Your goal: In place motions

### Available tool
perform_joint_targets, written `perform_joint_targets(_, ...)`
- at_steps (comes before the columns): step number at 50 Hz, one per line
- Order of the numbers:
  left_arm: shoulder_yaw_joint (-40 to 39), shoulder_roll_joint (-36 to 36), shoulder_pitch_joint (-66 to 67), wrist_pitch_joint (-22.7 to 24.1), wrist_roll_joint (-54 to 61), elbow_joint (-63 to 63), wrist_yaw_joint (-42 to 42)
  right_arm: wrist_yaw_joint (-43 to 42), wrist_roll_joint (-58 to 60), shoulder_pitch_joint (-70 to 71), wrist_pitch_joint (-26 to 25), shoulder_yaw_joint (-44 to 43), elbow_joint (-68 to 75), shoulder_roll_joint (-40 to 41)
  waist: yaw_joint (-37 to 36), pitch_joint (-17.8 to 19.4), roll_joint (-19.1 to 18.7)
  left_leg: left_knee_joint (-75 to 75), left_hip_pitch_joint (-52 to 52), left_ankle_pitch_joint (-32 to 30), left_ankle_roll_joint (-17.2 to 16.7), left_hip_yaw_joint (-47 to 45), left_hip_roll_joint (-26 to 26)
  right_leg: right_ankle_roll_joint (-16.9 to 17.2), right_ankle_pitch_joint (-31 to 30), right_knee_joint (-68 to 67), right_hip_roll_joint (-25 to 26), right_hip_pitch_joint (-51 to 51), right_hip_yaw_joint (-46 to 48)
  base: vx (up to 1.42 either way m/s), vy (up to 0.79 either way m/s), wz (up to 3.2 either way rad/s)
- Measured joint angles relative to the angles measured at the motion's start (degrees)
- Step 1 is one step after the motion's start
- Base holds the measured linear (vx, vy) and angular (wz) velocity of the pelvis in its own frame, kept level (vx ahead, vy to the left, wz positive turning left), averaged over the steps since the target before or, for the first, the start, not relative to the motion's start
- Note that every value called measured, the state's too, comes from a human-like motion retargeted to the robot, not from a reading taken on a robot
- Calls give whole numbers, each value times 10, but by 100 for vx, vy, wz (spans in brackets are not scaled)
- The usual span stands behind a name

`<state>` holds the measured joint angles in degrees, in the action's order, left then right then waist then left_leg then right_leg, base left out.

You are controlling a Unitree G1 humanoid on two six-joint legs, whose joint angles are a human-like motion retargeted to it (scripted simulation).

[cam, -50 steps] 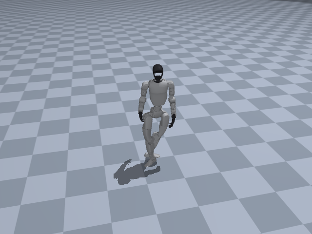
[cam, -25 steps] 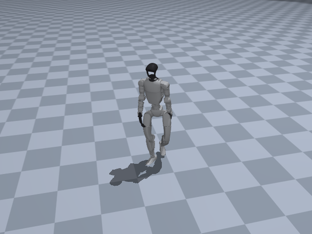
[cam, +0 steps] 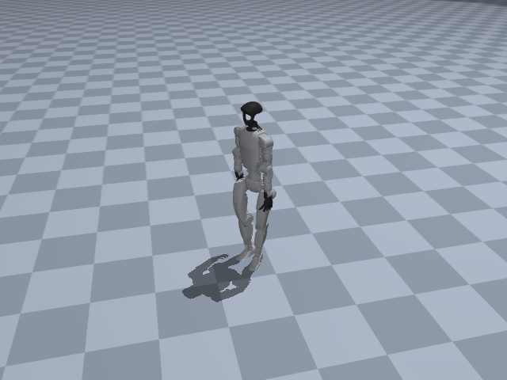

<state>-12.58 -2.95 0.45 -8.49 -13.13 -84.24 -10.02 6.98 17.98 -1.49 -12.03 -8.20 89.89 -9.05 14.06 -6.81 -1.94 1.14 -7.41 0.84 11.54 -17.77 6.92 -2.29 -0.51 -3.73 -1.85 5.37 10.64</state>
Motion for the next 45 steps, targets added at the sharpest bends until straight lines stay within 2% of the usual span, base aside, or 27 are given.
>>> perform_joint_targets(7, -8, -10, -2, -2, -10, -6, 2, 21, -24, -19, -9, -24, -19, 21, -7, -16, -4, 3, 22, 35, 1, -32, 0, 3, 3, 2, 8, -11, -18, 4, 7, -50)
perform_joint_targets(18, -13, -15, -1, 15, -17, -24, -20, 56, 29, 1, 9, 31, -91, 58, 23, -21, -8, 0, 30, 59, 4, -23, 6, 12, 3, 0, 6, -9, 2, -2, 6, 3)
perform_joint_targets(20, -17, -15, -1, 18, -19, -27, -31, 64, 45, 8, 12, 46, -101, 58, -1, -21, -4, -4, 34, 65, 3, -47, 4, 15, 5, -2, 6, -10, -22, -4, 5, -64)
perform_joint_targets(25, -18, -10, 3, 13, -26, -36, -42, 68, 61, 11, 17, 53, -118, 56, -4, -19, 2, -5, 39, 71, 4, -42, 10, 18, 4, 0, 3, -14, -17, -1, 1, -6)
perform_joint_targets(45, -14, -8, 19, -6, -61, -55, -40, 65, 40, 3, 5, 27, -69, 42, -10, -20, 9, -8, 47, 97, 5, -33, 19, 26, 7, 2, -2, -25, -5, 0, 0, 0)
